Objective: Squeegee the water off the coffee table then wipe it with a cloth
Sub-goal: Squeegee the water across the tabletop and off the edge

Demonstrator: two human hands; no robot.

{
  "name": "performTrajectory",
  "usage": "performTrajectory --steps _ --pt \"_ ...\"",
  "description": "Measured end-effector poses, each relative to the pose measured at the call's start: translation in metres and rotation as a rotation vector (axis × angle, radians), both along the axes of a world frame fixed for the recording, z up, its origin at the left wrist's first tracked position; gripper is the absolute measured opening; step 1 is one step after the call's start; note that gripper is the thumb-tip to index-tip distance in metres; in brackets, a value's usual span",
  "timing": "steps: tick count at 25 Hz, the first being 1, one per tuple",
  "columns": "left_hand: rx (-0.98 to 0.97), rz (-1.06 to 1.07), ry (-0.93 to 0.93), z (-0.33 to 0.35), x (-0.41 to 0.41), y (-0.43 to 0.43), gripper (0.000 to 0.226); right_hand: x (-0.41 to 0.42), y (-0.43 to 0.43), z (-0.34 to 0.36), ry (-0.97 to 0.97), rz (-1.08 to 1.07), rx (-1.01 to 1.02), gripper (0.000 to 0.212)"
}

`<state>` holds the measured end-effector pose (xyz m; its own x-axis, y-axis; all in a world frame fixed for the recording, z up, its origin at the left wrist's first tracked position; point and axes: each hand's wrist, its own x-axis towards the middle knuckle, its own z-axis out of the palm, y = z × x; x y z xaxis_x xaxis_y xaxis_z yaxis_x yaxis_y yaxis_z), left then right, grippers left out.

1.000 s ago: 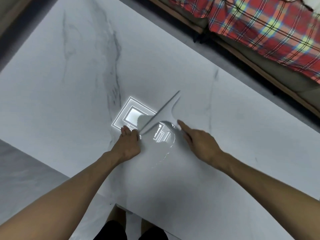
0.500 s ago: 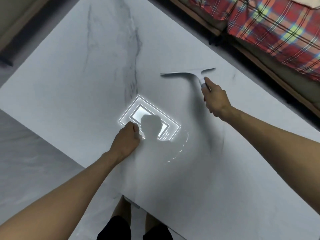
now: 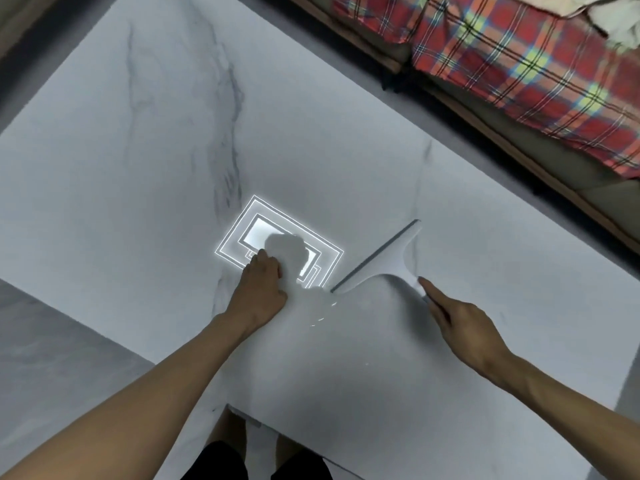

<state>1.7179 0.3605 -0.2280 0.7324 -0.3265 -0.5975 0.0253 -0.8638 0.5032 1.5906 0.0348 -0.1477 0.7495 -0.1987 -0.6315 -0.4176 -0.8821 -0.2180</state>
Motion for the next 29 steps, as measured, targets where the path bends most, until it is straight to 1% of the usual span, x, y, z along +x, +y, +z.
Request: performTrajectory --steps 2,4,6,8,11,12,13,14,16,17,19,21,23,25,27,29 --pt "0.006 -0.076 0.017 -0.003 0.001 -0.026 0.024 -0.004 -0.019 0.014 0.011 -0.069 0.014 0.044" --pt "0.019 -0.112 0.028 -0.004 0.002 -0.049 0.027 0.018 -0.035 0.018 -0.083 -0.164 0.041 0.046" --pt "0.029 -0.137 0.036 -0.005 0.004 -0.071 0.030 0.063 -0.053 0.011 -0.218 -0.271 0.049 0.044" --pt "0.051 -0.196 0.020 -0.010 0.006 -0.090 0.032 0.120 -0.071 -0.003 -0.286 -0.402 0.048 0.042" --pt "0.122 -0.271 0.032 -0.016 0.010 -0.106 0.038 0.176 -0.091 -0.024 -0.256 -0.669 0.085 0.036" --pt "0.145 -0.281 0.046 -0.018 0.011 -0.109 0.041 0.180 -0.093 -0.029 -0.226 -0.703 0.086 0.033" --pt "0.165 -0.286 0.068 -0.020 0.011 -0.113 0.046 0.176 -0.092 -0.032 -0.198 -0.690 0.071 0.029" --pt "0.178 -0.285 0.092 -0.021 0.012 -0.115 0.049 0.165 -0.087 -0.034 -0.185 -0.627 0.041 0.030" --pt "0.194 -0.279 0.123 -0.020 0.014 -0.120 0.052 0.123 -0.076 -0.034 -0.184 -0.445 -0.047 0.041" --pt "0.195 -0.272 0.137 -0.019 0.016 -0.122 0.051 0.097 -0.071 -0.031 -0.171 -0.394 -0.065 0.045" --pt "0.197 -0.261 0.165 -0.016 0.019 -0.125 0.051 0.047 -0.059 -0.018 -0.099 -0.326 -0.038 0.049" --pt "0.209 -0.260 0.191 -0.014 0.020 -0.126 0.053 0.012 -0.051 0.000 0.012 -0.281 -0.016 0.047" --pt "0.214 -0.259 0.213 -0.011 0.021 -0.129 0.056 0.002 -0.057 0.016 0.040 -0.300 0.011 0.045" --pt "0.213 -0.256 0.217 -0.010 0.022 -0.130 0.055 0.018 -0.076 0.020 -0.046 -0.344 -0.016 0.046" --pt "0.219 -0.264 0.213 -0.008 0.022 -0.132 0.053 0.059 -0.102 0.013 -0.133 -0.464 -0.023 0.040" --pt "0.228 -0.277 0.217 -0.007 0.022 -0.132 0.053 0.107 -0.125 0.001 -0.163 -0.663 0.027 0.024"
